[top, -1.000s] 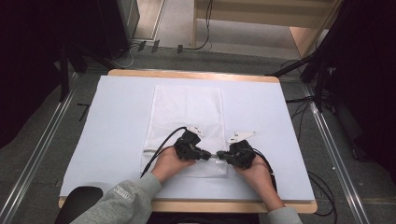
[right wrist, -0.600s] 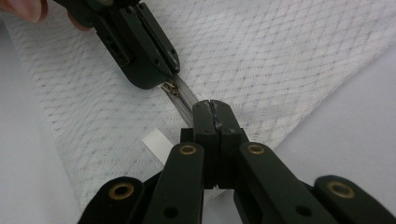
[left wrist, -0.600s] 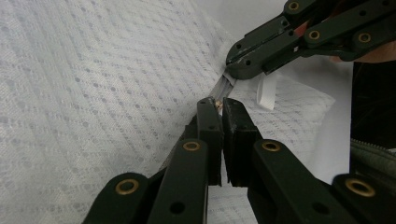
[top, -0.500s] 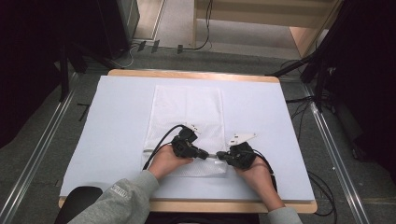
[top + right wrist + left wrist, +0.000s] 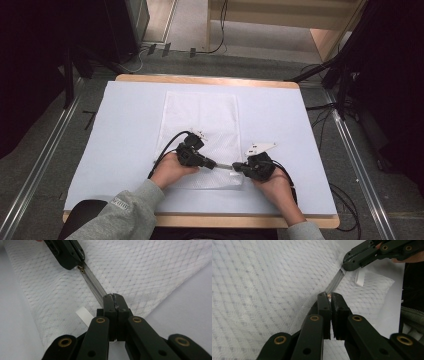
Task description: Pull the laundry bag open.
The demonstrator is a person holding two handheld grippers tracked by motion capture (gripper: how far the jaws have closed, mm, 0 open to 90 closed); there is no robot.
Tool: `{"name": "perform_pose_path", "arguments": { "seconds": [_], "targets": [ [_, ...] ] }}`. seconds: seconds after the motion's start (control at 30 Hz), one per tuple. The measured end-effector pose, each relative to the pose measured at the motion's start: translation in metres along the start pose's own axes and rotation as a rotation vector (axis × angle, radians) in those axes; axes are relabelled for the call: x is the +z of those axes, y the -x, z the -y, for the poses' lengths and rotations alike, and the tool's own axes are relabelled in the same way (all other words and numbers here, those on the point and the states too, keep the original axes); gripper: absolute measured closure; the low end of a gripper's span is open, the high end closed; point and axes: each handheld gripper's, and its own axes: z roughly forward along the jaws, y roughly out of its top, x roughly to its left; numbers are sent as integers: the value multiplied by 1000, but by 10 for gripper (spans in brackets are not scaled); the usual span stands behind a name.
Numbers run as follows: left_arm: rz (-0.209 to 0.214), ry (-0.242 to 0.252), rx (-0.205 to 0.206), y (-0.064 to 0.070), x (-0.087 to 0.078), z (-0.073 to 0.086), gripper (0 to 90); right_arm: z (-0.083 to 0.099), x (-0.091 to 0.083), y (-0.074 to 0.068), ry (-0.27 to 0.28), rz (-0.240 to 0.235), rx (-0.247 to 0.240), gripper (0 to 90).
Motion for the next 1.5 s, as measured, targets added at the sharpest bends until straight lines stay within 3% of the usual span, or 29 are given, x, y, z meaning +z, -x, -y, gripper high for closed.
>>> {"name": "perform_pose_path", "arguments": {
  "seconds": [0.7, 0.8, 1.0, 1.2, 1.27, 1.5],
  "targets": [
    [-1, -18, -30, -8, -14, 8, 881, 0, -1, 2, -10, -14, 11, 900],
    [-6, -11, -49, -11, -19, 10, 881, -1, -1, 2, -14, -15, 16, 900],
    [-19, -19, -48, -12, -24, 14, 881, -1, -1, 3, -18, -19, 9, 900],
    [-6, -11, -63, -16, -34, 18, 880, -1, -1, 3, -19, -19, 1, 900],
    [-23, -20, -55, -16, -36, 19, 880, -1, -1, 3, -19, -21, 2, 900],
    [-9, -11, -73, -21, -46, 24, 880, -1, -1, 4, -22, -31, 8, 900]
  ]
}}
